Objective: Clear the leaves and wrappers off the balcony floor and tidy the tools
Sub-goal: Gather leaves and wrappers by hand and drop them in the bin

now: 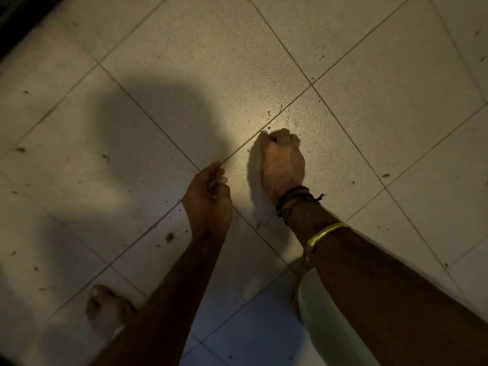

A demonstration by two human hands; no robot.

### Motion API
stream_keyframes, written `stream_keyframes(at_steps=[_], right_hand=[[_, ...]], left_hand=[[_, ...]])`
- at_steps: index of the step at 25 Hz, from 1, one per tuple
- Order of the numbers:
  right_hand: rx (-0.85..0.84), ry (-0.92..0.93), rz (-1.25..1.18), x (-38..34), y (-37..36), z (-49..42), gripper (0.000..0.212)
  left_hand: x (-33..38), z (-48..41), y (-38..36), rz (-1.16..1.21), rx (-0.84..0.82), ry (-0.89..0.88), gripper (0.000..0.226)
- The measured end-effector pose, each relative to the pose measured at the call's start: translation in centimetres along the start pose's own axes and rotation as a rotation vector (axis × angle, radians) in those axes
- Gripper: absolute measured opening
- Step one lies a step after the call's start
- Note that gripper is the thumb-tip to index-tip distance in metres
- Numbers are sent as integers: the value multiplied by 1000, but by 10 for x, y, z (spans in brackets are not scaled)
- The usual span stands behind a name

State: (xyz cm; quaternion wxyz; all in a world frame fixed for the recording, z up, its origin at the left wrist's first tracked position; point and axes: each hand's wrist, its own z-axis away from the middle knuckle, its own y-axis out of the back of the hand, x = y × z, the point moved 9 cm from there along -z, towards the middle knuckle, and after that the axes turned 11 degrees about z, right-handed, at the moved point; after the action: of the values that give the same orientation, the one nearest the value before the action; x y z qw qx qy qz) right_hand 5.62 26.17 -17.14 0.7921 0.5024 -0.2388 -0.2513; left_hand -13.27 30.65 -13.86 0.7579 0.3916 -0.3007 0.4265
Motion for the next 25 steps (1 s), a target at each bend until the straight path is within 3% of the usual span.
stream_keyframes(at_steps=[4, 6, 8, 12, 15, 18, 25], right_hand=[[98, 95, 23, -14, 12, 5, 9], [62, 150, -16, -25, 8, 12, 13], [2, 80, -150, -27, 0, 27, 18], [-251, -501, -923, -23, -15, 102, 17], [-389, -687, -1434, -66, 32, 175, 18], [-548, -608, -1489, -135, 107, 229, 20], [-762, -105, -1396, -375, 242, 323, 15]], left_hand=[[6, -2, 28, 30, 21, 4, 35], [10, -6, 45, 66, 33, 5, 32], [12, -7, 64, 97, 39, 29, 31], [11, 4, 129, 296, 89, 158, 30], [25, 35, 198, 492, 170, 197, 29], [40, 79, 278, 602, 288, 249, 36], [63, 128, 496, 799, 632, 192, 33]])
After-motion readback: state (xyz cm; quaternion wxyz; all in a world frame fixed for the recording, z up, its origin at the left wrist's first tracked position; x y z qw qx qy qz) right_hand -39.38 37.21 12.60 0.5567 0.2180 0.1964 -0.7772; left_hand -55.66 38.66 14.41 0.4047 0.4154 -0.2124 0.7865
